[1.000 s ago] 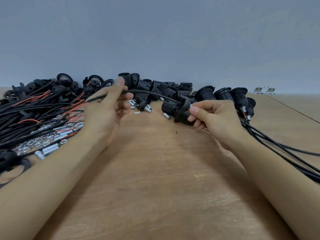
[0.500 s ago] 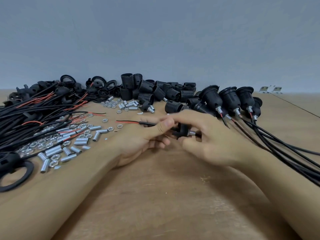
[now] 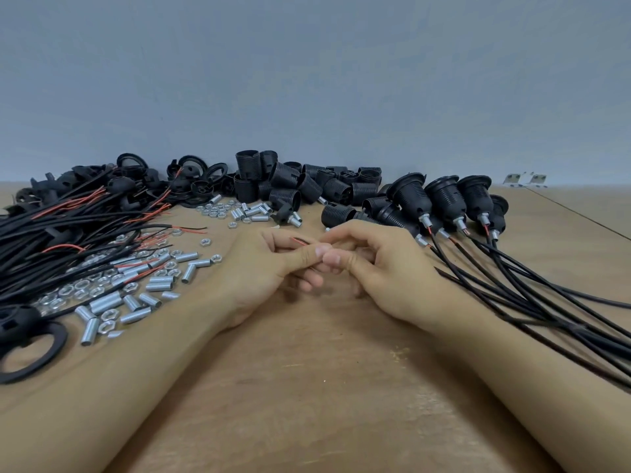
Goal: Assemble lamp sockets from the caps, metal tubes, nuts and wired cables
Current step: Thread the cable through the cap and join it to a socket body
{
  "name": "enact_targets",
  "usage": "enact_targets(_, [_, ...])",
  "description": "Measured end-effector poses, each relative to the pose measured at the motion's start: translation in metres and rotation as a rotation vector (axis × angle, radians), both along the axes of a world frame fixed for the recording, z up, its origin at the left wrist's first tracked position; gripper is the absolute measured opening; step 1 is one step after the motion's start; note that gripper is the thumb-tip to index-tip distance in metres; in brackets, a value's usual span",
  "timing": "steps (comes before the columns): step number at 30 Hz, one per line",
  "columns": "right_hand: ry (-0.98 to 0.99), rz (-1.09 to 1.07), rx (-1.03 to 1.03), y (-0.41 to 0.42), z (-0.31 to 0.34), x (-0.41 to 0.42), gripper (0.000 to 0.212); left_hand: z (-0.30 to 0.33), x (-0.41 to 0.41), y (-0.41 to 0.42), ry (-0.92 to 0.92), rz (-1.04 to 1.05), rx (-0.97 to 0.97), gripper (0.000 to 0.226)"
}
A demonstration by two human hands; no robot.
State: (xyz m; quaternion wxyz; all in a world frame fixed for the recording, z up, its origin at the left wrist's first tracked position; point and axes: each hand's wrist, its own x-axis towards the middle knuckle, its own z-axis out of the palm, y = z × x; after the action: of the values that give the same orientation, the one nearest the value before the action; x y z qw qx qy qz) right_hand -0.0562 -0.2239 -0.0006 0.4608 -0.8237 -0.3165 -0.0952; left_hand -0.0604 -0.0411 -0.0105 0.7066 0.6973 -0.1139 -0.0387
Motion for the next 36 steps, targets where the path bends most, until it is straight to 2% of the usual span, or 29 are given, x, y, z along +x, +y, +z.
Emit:
enact_targets(3, [0.016, -0.032, 0.02, 0.002, -0.003, 0.004, 0.027, 0.0, 0.001, -0.002, -0.026, 0.062, 0.001, 0.019])
enact_targets(5, [0.02, -0.119, 0.04, -0.001, -0.005, 0.009, 0.022, 0.003, 0.003, 0.002, -0.048, 0.128, -0.007, 0.028])
enact_targets(7, [0.12, -0.17, 0.143, -0.006, -0.005, 0.013, 0.014, 0.008, 0.014, 0.013, -0.097, 0.271, 0.042, 0.031])
enact_targets(9, [0.218, -0.187, 0.243, -0.009, -0.003, 0.014, 0.011, 0.014, 0.037, 0.024, -0.159, 0.454, 0.235, 0.026])
enact_targets(11, [0.26, -0.184, 0.312, -0.009, -0.002, 0.015, 0.012, 0.021, 0.065, 0.027, -0.187, 0.585, 0.524, 0.019])
enact_targets(14, [0.266, -0.156, 0.37, -0.008, -0.003, 0.015, 0.016, 0.023, 0.104, 0.017, -0.124, 0.603, 0.827, 0.033])
enact_targets(17, [0.225, -0.163, 0.336, -0.008, -0.006, 0.018, 0.013, 0.02, 0.129, 0.011, -0.042, 0.638, 0.941, 0.05])
enact_targets(20, [0.242, -0.147, 0.352, -0.008, -0.007, 0.02, 0.012, 0.021, 0.139, 0.012, -0.016, 0.707, 0.944, 0.041])
enact_targets(22, [0.27, -0.141, 0.362, -0.008, -0.007, 0.021, 0.013, 0.025, 0.137, 0.015, -0.017, 0.725, 0.891, 0.04])
enact_targets(25, [0.321, -0.139, 0.399, -0.007, -0.005, 0.02, 0.014, 0.034, 0.114, 0.025, -0.114, 0.737, 0.688, 0.028])
enact_targets(27, [0.337, -0.127, 0.422, -0.006, -0.004, 0.018, 0.014, 0.04, 0.087, 0.027, -0.224, 0.771, 0.469, 0.027])
enact_targets(29, [0.311, -0.124, 0.415, -0.006, -0.002, 0.017, 0.015, 0.04, 0.057, 0.022, -0.224, 0.703, 0.12, 0.031])
enact_targets(32, [0.266, -0.133, 0.401, -0.004, 0.0, 0.012, 0.014, 0.022, 0.014, 0.003, 0.026, 0.35, -0.344, 0.019])
enact_targets(34, [0.247, -0.11, 0.382, -0.003, 0.0, 0.008, 0.014, 0.01, -0.005, -0.008, 0.225, 0.175, -0.466, 0.028])
enact_targets(36, [0.215, -0.096, 0.348, 0.001, -0.002, 0.004, 0.014, 0.004, -0.011, -0.013, 0.355, 0.095, -0.525, 0.04])
